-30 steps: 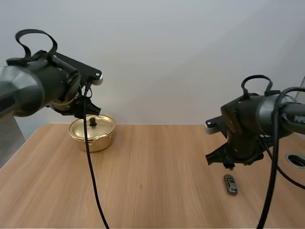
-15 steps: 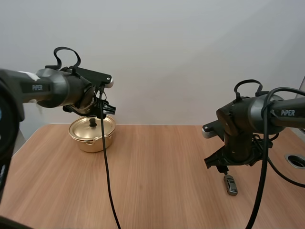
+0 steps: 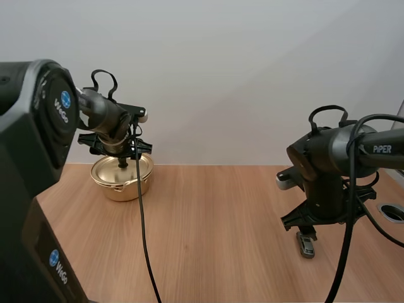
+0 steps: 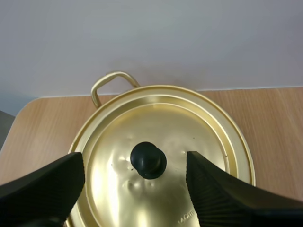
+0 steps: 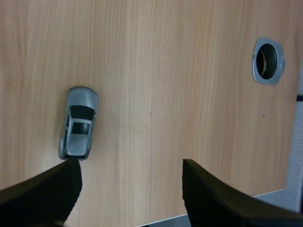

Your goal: Open the pot, put the car inside, and close it

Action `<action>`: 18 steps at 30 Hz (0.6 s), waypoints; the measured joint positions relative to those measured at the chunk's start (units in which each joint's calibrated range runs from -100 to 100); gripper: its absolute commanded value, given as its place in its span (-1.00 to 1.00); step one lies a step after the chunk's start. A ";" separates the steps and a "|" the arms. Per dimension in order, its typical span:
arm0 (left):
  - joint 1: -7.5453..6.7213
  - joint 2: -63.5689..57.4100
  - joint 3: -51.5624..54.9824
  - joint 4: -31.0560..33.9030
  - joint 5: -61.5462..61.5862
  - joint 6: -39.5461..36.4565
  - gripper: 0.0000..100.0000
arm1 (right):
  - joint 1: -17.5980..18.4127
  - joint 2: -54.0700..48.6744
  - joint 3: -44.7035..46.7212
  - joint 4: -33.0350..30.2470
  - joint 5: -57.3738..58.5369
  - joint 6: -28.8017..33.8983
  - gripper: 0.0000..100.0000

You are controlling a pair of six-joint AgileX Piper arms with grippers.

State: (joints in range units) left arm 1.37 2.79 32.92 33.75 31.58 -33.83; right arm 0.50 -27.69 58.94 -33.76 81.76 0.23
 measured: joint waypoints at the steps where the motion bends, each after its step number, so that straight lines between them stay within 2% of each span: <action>1: 0.00 0.57 -0.45 -0.25 -0.17 0.00 1.00 | 0.00 0.00 0.00 -0.28 0.44 0.45 1.00; 7: 0.00 2.15 -0.75 -0.25 -0.21 0.00 1.00 | 0.00 0.00 0.00 -1.12 0.79 1.17 1.00; 8: 0.00 2.31 -0.75 -0.25 -0.57 0.00 0.85 | 0.00 0.00 0.00 -1.12 1.04 1.17 1.00; 9: 0.00 2.39 -0.75 -0.42 -0.55 0.11 0.51 | 0.00 0.00 0.00 -1.12 1.28 1.17 1.00; 10: 0.00 2.86 -0.75 -0.71 -0.55 0.11 0.10 | 0.00 0.00 0.00 -1.12 1.28 1.17 1.00; 12: 0.00 3.59 -0.75 -1.77 -0.22 0.11 -0.89 | 0.00 -0.16 0.00 -1.12 1.72 1.17 1.00; 13: 0.00 3.90 -0.75 -2.35 0.34 -0.15 -0.99 | 0.00 -0.48 0.00 -1.12 1.91 1.17 1.00; 18: 0.00 4.30 -0.75 -3.16 -1.00 -0.46 -1.00 | 0.00 -1.89 0.00 -1.12 2.09 1.17 1.00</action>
State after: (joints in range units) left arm 1.37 7.09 32.17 30.58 30.58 -34.29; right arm 0.50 -29.58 58.94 -34.89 83.85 1.40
